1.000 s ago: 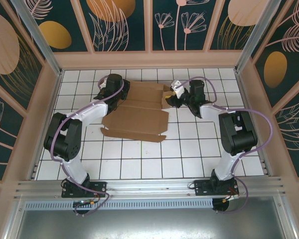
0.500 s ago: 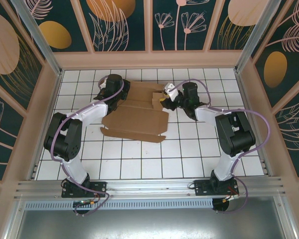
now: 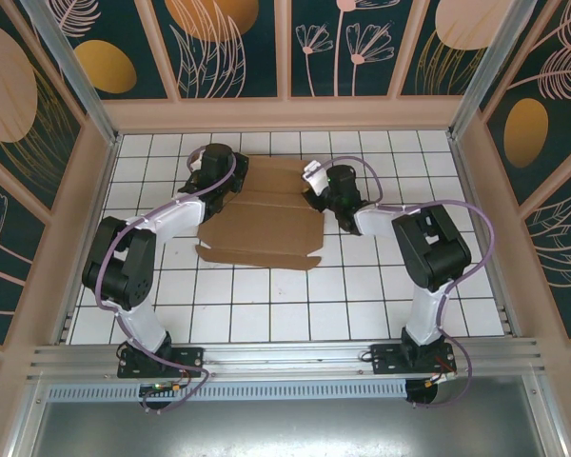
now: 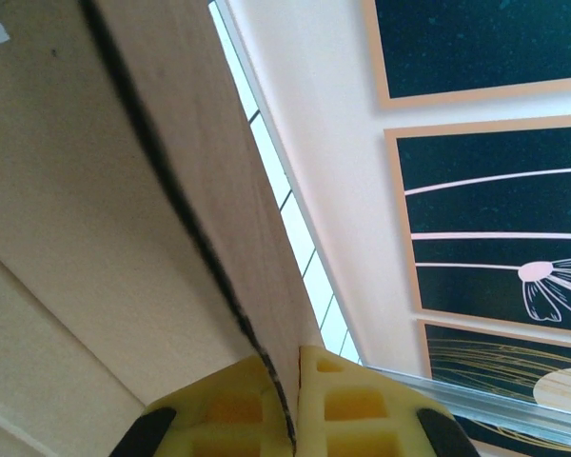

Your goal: Fold the paper box

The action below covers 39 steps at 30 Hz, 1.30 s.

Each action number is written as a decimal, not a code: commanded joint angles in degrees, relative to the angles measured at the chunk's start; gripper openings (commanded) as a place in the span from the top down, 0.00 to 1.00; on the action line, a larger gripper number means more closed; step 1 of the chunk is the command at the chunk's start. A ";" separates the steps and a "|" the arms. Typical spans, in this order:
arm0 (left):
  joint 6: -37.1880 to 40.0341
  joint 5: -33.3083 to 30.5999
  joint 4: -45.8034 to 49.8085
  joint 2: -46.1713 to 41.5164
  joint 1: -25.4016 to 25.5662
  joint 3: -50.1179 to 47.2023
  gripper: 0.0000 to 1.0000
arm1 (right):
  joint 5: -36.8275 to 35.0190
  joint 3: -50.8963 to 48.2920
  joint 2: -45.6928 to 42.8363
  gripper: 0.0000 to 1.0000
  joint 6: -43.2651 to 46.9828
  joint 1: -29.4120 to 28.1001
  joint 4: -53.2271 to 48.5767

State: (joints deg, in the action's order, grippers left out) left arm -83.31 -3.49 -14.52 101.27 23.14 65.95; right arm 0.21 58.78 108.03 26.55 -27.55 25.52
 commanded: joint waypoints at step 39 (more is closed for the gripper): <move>1.53 1.24 8.44 -3.54 0.25 1.02 0.63 | -23.65 13.49 8.22 1.00 -13.98 -3.47 -13.50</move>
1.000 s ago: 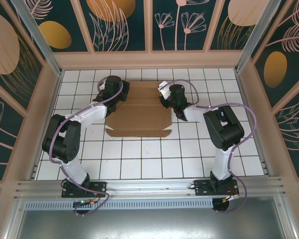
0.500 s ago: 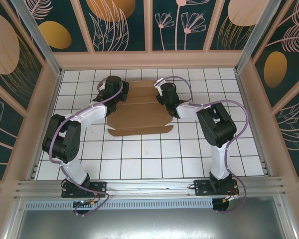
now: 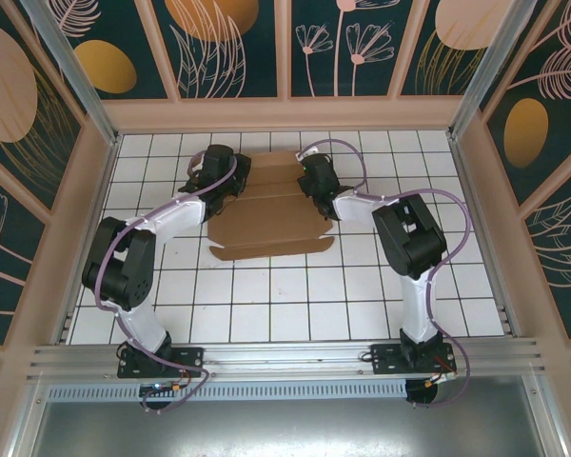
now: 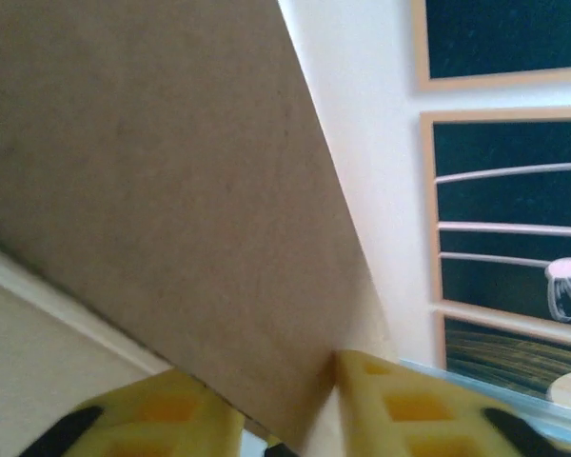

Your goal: Fold the paper box

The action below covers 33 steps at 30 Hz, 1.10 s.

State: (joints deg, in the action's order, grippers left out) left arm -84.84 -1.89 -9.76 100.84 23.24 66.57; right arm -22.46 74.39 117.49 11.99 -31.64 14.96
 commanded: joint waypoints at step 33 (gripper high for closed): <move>27.47 47.06 -9.47 10.19 -10.54 2.66 0.44 | 40.04 -20.95 -19.10 0.87 11.57 10.86 3.85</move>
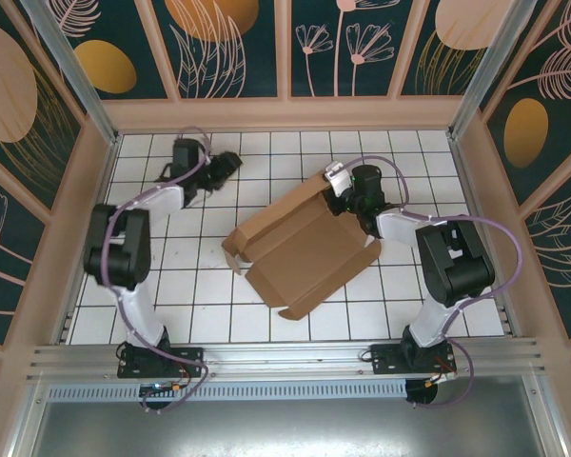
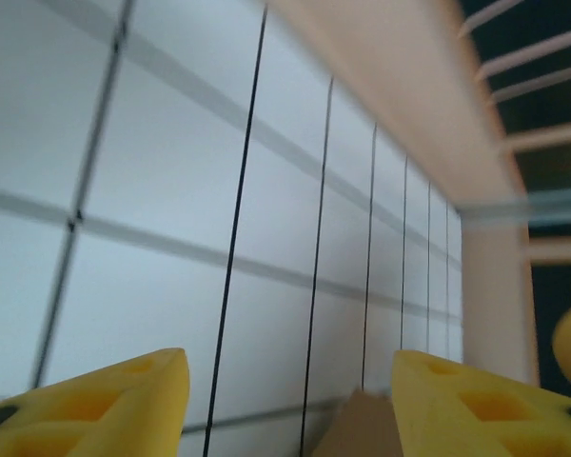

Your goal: Fold the paper box

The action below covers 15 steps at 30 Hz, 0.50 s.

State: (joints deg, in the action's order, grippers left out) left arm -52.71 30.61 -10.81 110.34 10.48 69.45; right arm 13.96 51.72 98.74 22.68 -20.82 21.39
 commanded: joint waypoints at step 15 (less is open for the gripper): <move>-0.87 7.86 -2.75 -3.20 7.69 -1.81 0.41 | -18.94 5.44 5.21 0.91 -12.53 -5.29 -2.48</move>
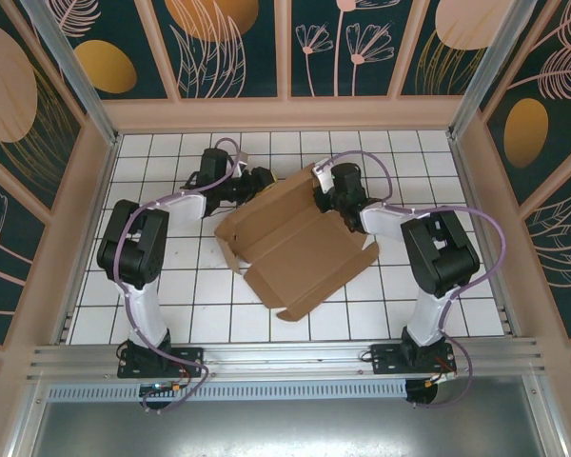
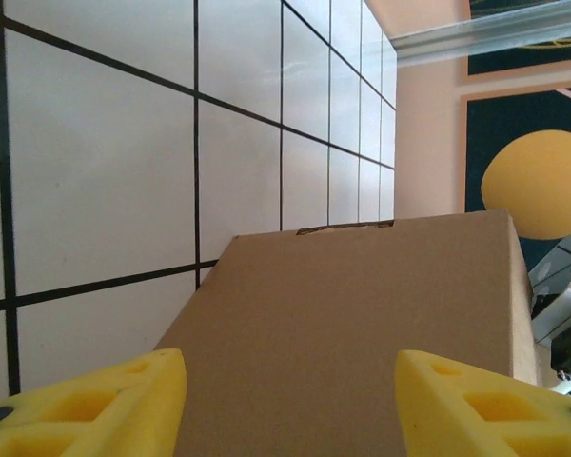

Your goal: Fold the paper box

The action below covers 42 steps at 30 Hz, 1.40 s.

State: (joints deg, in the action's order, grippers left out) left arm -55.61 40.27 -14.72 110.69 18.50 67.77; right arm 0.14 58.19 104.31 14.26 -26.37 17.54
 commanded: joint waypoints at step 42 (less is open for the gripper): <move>7.43 -16.63 33.54 -31.29 -1.85 -1.39 0.30 | -23.53 -20.65 -14.39 1.00 -23.77 -5.93 13.08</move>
State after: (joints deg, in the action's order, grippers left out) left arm -47.29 22.11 16.84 78.13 16.32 65.60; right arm -21.23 37.85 91.53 -7.14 -31.94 28.14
